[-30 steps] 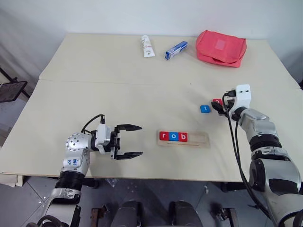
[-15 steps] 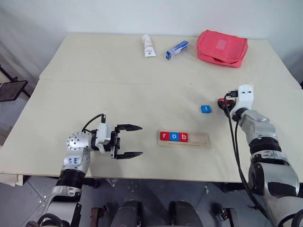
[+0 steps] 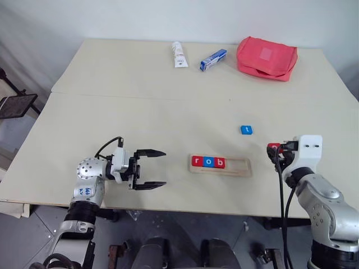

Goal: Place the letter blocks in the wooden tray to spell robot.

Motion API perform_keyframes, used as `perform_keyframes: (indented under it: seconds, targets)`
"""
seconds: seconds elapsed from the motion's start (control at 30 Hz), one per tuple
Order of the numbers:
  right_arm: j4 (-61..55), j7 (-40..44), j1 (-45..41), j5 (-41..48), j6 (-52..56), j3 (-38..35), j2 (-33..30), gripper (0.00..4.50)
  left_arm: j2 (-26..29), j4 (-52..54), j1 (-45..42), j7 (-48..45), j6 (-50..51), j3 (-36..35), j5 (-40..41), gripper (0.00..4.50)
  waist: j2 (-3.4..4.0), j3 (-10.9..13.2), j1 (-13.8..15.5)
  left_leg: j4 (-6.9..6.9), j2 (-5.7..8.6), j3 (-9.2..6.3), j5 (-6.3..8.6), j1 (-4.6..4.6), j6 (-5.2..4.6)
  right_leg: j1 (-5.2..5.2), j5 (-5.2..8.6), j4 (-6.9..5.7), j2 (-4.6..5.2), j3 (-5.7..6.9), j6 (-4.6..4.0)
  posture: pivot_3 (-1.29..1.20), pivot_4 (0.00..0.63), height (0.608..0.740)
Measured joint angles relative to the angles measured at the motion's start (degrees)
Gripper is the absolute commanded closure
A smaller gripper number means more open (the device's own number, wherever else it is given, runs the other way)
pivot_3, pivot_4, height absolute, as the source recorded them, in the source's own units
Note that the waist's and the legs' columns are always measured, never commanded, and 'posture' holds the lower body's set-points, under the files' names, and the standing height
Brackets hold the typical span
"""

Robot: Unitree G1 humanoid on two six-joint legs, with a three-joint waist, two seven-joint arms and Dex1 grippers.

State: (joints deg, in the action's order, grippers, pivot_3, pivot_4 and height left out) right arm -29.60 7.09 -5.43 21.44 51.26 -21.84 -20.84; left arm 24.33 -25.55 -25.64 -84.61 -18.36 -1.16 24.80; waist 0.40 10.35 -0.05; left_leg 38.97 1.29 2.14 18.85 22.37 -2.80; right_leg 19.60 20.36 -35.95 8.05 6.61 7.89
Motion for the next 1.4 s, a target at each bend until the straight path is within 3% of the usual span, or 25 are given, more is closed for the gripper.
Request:
perform_keyframes:
  seconds: [0.43, 0.7, 0.73, 0.83, 1.13, 1.27, 1.4]
  targets:
    - [-2.89, -1.55, 5.16, 0.50, 1.40, -1.31, 1.62, 3.03, -0.66, -0.12, -0.32, -0.61, -0.02, 0.06, 0.00, 0.00, 0.00, 0.00, -0.01, -0.03, -0.02, 0.00, 0.00, -0.02, 0.01, 0.01, 0.00, -0.01, -0.07, -0.06, 0.00, 0.00, 0.150, 0.740]
    - [-2.81, -1.14, 6.33, 1.33, 1.41, -1.11, 2.26, 0.27, -0.65, -0.10, -0.31, -0.61, -0.02, 0.06, 0.00, 0.00, 0.00, 0.00, -0.01, -0.03, -0.03, 0.00, 0.00, -0.03, 0.01, 0.01, 0.00, -0.01, -0.07, -0.07, 0.00, 0.00, 0.150, 0.740]
    - [-2.81, -1.08, 6.40, 1.35, 1.33, -1.11, 2.26, 0.02, -0.65, -0.10, -0.31, -0.60, -0.02, 0.06, 0.00, 0.00, 0.00, 0.00, -0.01, -0.04, -0.03, -0.01, 0.00, -0.03, 0.01, 0.02, 0.00, -0.01, -0.08, -0.07, 0.00, 0.00, 0.150, 0.740]
    - [-2.89, 0.66, 7.27, 2.16, 1.38, -1.13, 0.94, 0.02, -0.65, -0.10, -0.32, -0.58, -0.02, 0.05, 0.00, 0.00, 0.00, 0.00, 0.01, -0.03, -0.01, 0.00, 0.00, -0.02, 0.00, 0.01, 0.00, -0.01, -0.07, -0.08, 0.00, 0.00, 0.150, 0.740]
    - [-3.21, 19.41, 9.90, 5.74, 0.10, -1.18, -19.73, 0.02, -0.90, -0.38, -0.68, -0.55, -0.04, 0.11, -0.11, 0.00, -0.02, 0.00, 0.09, 0.00, -0.05, -0.02, 0.00, -0.03, 0.00, -0.07, 0.00, 0.06, -0.09, -0.03, 0.00, 0.00, 0.150, 0.740]
    - [6.38, 36.18, 9.26, 4.38, -6.56, 1.42, -37.10, 0.02, -1.53, -1.73, -1.42, -0.44, -0.46, 0.12, -0.25, 0.00, -0.01, 0.02, 0.15, 0.05, 0.06, 0.10, -0.01, -0.04, -0.18, -0.17, -0.02, 0.20, 0.05, -0.01, 0.04, 0.00, 0.150, 0.740]
    - [15.60, 45.71, 4.45, 0.93, -14.83, 7.18, -43.64, 0.02, -1.94, -2.19, -1.74, -0.07, -0.79, 0.23, -0.41, 0.00, -0.04, 0.03, 0.10, 0.05, 0.01, 0.08, -0.01, -0.03, -0.17, -0.17, -0.03, 0.22, 0.06, 0.09, 0.05, 0.00, 0.150, 0.740]
